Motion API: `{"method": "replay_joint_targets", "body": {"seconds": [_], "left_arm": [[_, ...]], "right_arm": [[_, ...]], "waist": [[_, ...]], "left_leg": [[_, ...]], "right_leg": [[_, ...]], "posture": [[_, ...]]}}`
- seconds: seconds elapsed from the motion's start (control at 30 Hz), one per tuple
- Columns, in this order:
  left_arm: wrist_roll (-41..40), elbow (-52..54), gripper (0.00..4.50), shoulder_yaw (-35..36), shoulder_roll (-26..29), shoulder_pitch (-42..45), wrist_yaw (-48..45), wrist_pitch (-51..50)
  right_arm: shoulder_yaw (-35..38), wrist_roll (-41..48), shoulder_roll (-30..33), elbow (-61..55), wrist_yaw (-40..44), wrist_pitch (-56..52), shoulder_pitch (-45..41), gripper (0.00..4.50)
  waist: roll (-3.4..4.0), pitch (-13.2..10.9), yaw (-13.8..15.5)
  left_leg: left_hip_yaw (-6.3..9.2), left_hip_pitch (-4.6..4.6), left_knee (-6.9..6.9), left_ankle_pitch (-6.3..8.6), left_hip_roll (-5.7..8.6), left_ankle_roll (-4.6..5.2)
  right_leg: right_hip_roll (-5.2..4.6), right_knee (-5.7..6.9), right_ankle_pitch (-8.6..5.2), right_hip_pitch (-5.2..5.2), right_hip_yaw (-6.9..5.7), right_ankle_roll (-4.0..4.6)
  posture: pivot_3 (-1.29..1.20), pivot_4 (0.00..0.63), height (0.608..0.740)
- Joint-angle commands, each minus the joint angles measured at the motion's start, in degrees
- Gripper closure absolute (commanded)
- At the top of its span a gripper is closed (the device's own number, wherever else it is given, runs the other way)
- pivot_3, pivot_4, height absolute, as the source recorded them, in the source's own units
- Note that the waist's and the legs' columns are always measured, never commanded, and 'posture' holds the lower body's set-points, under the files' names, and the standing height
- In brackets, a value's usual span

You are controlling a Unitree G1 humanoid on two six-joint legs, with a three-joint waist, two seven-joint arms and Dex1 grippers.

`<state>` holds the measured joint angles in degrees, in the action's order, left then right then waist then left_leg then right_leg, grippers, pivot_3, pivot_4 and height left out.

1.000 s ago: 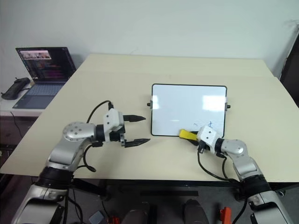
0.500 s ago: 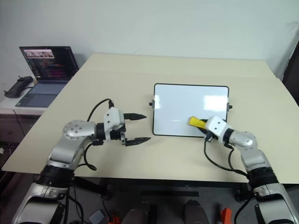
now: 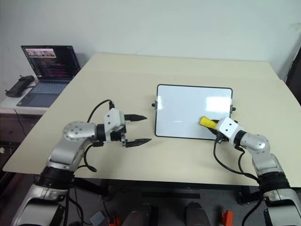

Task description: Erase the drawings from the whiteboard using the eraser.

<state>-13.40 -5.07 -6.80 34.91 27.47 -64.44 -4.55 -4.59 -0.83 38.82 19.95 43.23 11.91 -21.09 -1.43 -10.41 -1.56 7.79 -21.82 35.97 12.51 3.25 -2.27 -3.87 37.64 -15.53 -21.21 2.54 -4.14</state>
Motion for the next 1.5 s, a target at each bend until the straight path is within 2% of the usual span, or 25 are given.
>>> {"method": "replay_joint_targets", "body": {"seconds": [0.03, 0.33, 0.43, 0.53, 0.67, 0.87, 0.97, 1.1, 1.27, 1.5], "left_arm": [[-0.11, 0.76, 0.0, 0.75, 0.41, 0.99, -0.06, 0.56], [-0.11, 0.25, 0.0, 0.81, 0.41, 1.3, -0.13, 0.71], [-0.15, 0.37, 0.0, 0.86, 0.57, 1.32, -0.23, 0.58], [-0.18, 0.14, 0.0, 0.96, 0.69, 1.63, -0.32, 0.52], [-0.36, -0.3, 0.0, 1.33, 0.87, 2.33, -0.35, 0.48], [-0.83, 0.04, 0.0, 1.77, 1.74, 2.84, -0.75, 0.12], [-0.97, 0.09, 0.0, 1.93, 2.03, 2.99, -0.71, -0.15], [1.58, -1.99, 0.0, 0.79, 2.98, 2.65, -0.84, 1.95], [1.08, -1.16, 0.0, 1.67, 3.28, 1.61, -0.76, 1.68], [1.06, -1.63, 0.0, 2.27, 4.08, 1.96, -0.4, 2.21]], "right_arm": [[-1.46, -0.57, 2.22, -3.52, 3.92, -7.1, 4.62, 3.38], [3.06, 1.98, 5.53, -11.21, 5.46, -10.43, 7.2, 3.38], [8.68, 8.79, 6.11, -17.13, 6.04, -15.4, 4.83, 3.38], [14.72, 17.56, 9.4, -24.74, 9.54, -22.87, 2.79, 3.38], [22.32, 28.27, 13.12, -31.21, 12.1, -31.48, 0.92, 3.39], [26.53, 24.71, 22.88, -29.6, 16.5, -32.16, 6.94, 3.39], [26.35, 20.14, 26.12, -27.03, 18.0, -29.5, 12.37, 3.39], [24.75, 18.39, 25.14, -26.98, 17.64, -27.88, 15.81, 3.39], [24.31, 16.91, 24.04, -25.96, 17.43, -27.54, 18.32, 3.39], [23.73, 15.95, 24.2, -24.45, 17.73, -26.1, 16.76, 3.39]], "waist": [[0.0, 0.0, -0.02], [0.01, -0.08, -0.1], [0.13, -0.22, -0.1], [0.29, -0.31, -0.11], [0.36, -0.39, -0.03], [0.36, -0.39, 0.01], [0.36, -0.39, 0.09], [0.36, -0.39, -0.11], [0.37, -0.39, -0.24], [0.37, -0.39, -0.19]], "left_leg": [[0.0, -0.04, -0.01, 0.01, 0.0, -0.01], [-0.01, -0.16, -0.07, 0.02, 0.02, -0.02], [0.01, -0.35, -0.06, 0.01, 0.04, -0.01], [0.01, -0.99, -0.04, 0.01, 0.1, -0.01], [0.03, -1.16, -0.12, 0.08, 0.1, -0.09], [-0.05, -1.27, -0.26, 0.28, 0.12, -0.01], [-0.1, -1.28, -0.26, 0.32, 0.19, 0.02], [-0.13, -1.27, -0.26, 0.32, 0.17, 0.02], [-0.2, -1.2, -0.21, 0.32, 0.13, 0.02], [-0.19, -1.21, -0.17, 0.32, 0.14, 0.02]], "right_leg": [[-0.01, 0.0, 0.0, -0.04, 0.01, -0.01], [-0.08, -0.03, -0.04, -0.17, 0.0, -0.01], [-0.12, -0.06, -0.03, -0.33, 0.0, -0.05], [-0.13, -0.04, 0.23, -0.96, 0.03, -0.41], [-0.13, -0.06, 0.35, -1.1, -0.13, -0.16], [-0.16, -0.62, 0.25, -1.01, -0.2, -0.2], [-0.22, -0.63, 0.2, -1.01, -0.16, -0.29], [-0.21, -0.6, 0.19, -1.02, -0.16, -0.3], [-0.19, -0.56, 0.19, -0.98, -0.09, -0.3], [-0.19, -0.56, 0.19, -0.96, -0.1, -0.31]], "posture": [[0.0, 0.15, 0.74], [0.0, 0.15, 0.74], [0.0, 0.15, 0.74], [0.0, 0.15, 0.74], [0.0, 0.15, 0.74], [0.0, 0.15, 0.74], [0.0, 0.15, 0.74], [0.0, 0.15, 0.74], [0.0, 0.15, 0.74], [0.0, 0.15, 0.74]]}}
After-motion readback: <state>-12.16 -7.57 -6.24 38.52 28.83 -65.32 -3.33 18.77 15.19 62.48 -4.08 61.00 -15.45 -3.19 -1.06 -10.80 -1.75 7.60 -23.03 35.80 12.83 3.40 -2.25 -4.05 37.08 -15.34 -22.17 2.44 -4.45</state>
